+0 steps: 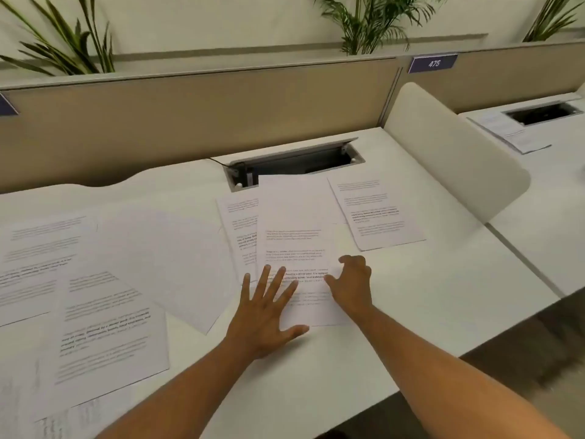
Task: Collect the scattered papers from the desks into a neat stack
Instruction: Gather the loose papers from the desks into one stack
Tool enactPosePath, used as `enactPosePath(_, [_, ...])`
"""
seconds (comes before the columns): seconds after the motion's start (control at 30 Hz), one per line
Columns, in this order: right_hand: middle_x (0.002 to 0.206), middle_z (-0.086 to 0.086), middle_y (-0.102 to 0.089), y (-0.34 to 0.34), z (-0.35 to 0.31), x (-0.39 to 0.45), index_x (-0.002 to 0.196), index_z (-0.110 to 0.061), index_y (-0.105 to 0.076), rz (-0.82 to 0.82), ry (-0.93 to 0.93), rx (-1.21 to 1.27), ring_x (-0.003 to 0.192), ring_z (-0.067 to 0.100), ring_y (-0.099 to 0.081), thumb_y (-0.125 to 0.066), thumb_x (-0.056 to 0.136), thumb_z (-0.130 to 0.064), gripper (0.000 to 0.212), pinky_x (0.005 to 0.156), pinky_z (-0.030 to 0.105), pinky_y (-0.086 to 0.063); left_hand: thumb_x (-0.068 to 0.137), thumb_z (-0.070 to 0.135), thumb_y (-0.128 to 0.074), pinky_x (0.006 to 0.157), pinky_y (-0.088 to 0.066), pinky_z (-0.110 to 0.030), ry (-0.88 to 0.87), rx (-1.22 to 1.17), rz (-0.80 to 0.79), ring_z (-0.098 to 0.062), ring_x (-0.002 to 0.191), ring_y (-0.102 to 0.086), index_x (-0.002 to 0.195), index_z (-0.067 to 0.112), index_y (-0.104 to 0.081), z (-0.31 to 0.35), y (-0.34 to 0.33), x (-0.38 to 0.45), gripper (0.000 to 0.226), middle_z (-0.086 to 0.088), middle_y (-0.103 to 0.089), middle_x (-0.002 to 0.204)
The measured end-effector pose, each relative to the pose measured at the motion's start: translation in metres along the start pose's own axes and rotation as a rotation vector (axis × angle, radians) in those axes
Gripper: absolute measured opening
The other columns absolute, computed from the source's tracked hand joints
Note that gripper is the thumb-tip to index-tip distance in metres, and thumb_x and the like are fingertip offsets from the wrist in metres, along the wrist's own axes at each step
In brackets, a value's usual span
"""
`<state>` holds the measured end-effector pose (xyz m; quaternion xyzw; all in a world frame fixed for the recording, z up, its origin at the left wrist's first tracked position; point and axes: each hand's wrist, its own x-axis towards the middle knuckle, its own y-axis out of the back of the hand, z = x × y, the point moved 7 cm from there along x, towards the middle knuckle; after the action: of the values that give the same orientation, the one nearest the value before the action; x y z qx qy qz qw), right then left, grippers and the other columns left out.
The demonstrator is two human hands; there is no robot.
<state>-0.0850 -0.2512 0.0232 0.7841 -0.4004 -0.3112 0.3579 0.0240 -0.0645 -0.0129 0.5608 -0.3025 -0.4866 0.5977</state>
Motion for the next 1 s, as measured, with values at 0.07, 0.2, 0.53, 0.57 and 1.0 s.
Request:
enactPosePath(0.07, [0.146,0.016,-0.047,-0.004,0.012,0.011,0.145,-0.007,-0.052,-0.002,-0.143,0.138,0.136,0.038,-0.048,-0.085,0.086,-0.025,0.07,0.111,0.042,-0.043,0.092,0.096,-0.018,0.133,0.017,-0.064,0.026,-0.029,-0.079,-0.03,0.167,0.032,0.176,0.042,0.003,0.007,-0.018,-0.001,0.102,0.003,0.025,0.185])
enactPosePath(0.2, [0.147,0.016,-0.049,-0.016,0.019,0.025,0.15,-0.008,-0.045,-0.039,-0.277,0.299,0.134,0.037,-0.054,-0.094,0.076,-0.02,0.09,0.11,0.043,-0.047,0.093,0.096,-0.015,0.134,0.015,-0.064,0.075,-0.059,-0.058,-0.029,0.168,0.033,0.175,0.042,0.008,0.022,-0.039,-0.007,0.102,0.004,0.031,0.182])
enactPosePath(0.53, [0.113,0.002,-0.08,-0.006,0.028,0.049,0.118,-0.015,-0.074,-0.257,-0.107,0.506,0.101,0.025,-0.077,-0.073,0.097,-0.015,0.021,0.095,0.047,-0.062,0.107,0.077,-0.031,0.139,0.002,-0.051,0.138,-0.335,0.236,-0.023,0.174,0.006,0.175,0.028,-0.028,0.033,-0.014,-0.005,0.084,0.0,-0.002,0.188])
enactPosePath(0.57, [0.114,0.003,-0.08,-0.001,0.032,0.05,0.12,-0.015,-0.074,-0.289,-0.098,0.571,0.1,0.025,-0.078,-0.073,0.097,-0.014,0.023,0.094,0.046,-0.063,0.108,0.071,-0.041,0.14,-0.005,-0.045,0.195,-0.426,0.31,-0.019,0.174,0.0,0.174,0.026,-0.032,0.029,-0.007,-0.004,0.08,0.001,-0.007,0.188])
enactPosePath(1.0, [0.123,0.003,-0.08,0.035,0.06,0.073,0.127,-0.019,-0.073,-0.579,-0.021,0.873,0.111,0.026,-0.078,-0.078,0.095,-0.023,0.033,0.095,0.044,-0.062,0.104,0.014,-0.076,0.093,-0.07,-0.044,0.655,-1.683,0.132,-0.029,0.114,-0.084,0.136,0.021,-0.074,0.027,-0.006,0.056,0.033,-0.004,-0.086,0.127])
